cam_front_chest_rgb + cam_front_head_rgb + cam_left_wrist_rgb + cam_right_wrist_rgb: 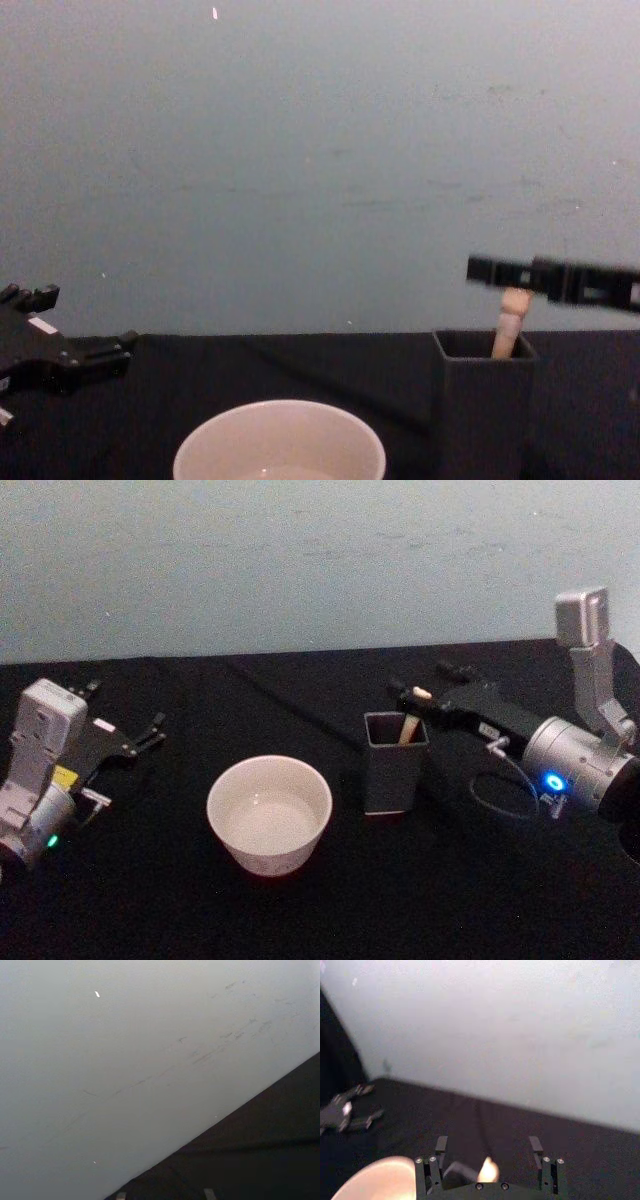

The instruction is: Pick up the stirring spoon with one hand, stir inside the cup, then place it back in its original position.

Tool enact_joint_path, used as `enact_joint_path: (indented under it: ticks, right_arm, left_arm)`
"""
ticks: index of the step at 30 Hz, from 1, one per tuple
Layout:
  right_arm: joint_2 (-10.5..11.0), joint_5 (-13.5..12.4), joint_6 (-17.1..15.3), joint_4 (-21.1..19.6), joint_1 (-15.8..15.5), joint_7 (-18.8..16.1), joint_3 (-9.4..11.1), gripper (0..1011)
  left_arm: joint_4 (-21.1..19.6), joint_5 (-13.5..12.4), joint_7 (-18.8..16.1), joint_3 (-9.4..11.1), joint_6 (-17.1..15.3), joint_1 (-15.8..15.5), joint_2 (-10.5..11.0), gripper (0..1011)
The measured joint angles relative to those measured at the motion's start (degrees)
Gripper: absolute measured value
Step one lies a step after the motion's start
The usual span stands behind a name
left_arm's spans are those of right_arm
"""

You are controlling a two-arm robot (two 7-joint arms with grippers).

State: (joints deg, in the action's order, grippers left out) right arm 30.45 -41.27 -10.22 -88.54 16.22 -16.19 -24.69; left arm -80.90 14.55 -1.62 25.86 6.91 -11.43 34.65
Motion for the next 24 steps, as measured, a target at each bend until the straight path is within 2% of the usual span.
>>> enact_joint_path:
  ticks: [3, 4, 6, 7, 8, 10, 11, 12, 14, 16, 24]
  right_arm:
    - [-1.9, 2.0, 4.0, -0.7, -0.9, 3.5, 1.6, 1000]
    - [-3.0, 3.9, 6.6, -0.9, -1.3, 5.9, 2.2, 1000]
    - [-3.9, 6.2, 9.3, -0.8, -1.5, 8.3, 2.5, 1002]
    - [-4.9, 8.9, 11.8, -0.3, -1.7, 10.8, 2.8, 1000]
    - [-5.4, 9.9, 12.6, 0.0, -1.8, 12.0, 2.9, 1002]
    - [-6.2, 11.6, 13.2, 0.7, -1.8, 14.1, 3.1, 1000]
    - [-6.7, 13.2, 13.5, 1.6, -1.8, 16.0, 3.3, 1000]
    - [-6.7, 13.2, 13.5, 1.6, -1.8, 16.0, 3.3, 1000]
    - [-7.3, 15.6, 13.2, 3.5, -1.8, 18.7, 3.4, 1000]
    - [-7.3, 17.4, 12.8, 5.0, -2.0, 19.8, 3.2, 1002]
    - [-6.8, 21.3, 10.5, 8.1, -3.8, 20.6, 1.8, 1000]
  left_arm:
    - [0.0, 0.0, 0.0, 0.0, 0.0, 0.0, 0.0, 1001]
    - [0.0, 0.0, 0.0, 0.0, 0.0, 0.0, 0.0, 1001]
    - [0.0, 0.0, 0.0, 0.0, 0.0, 0.0, 0.0, 1001]
    - [0.0, 0.0, 0.0, 0.0, 0.0, 0.0, 0.0, 1001]
    - [0.0, 0.0, 0.0, 0.0, 0.0, 0.0, 0.0, 1001]
    - [0.0, 0.0, 0.0, 0.0, 0.0, 0.0, 0.0, 1001]
    - [0.0, 0.0, 0.0, 0.0, 0.0, 0.0, 0.0, 1001]
    - [0.0, 0.0, 0.0, 0.0, 0.0, 0.0, 0.0, 1001]
    - [0.0, 0.0, 0.0, 0.0, 0.0, 0.0, 0.0, 1002]
    - [0.0, 0.0, 0.0, 0.0, 0.0, 0.0, 0.0, 1001]
    - [0.0, 0.0, 0.0, 0.0, 0.0, 0.0, 0.0, 1002]
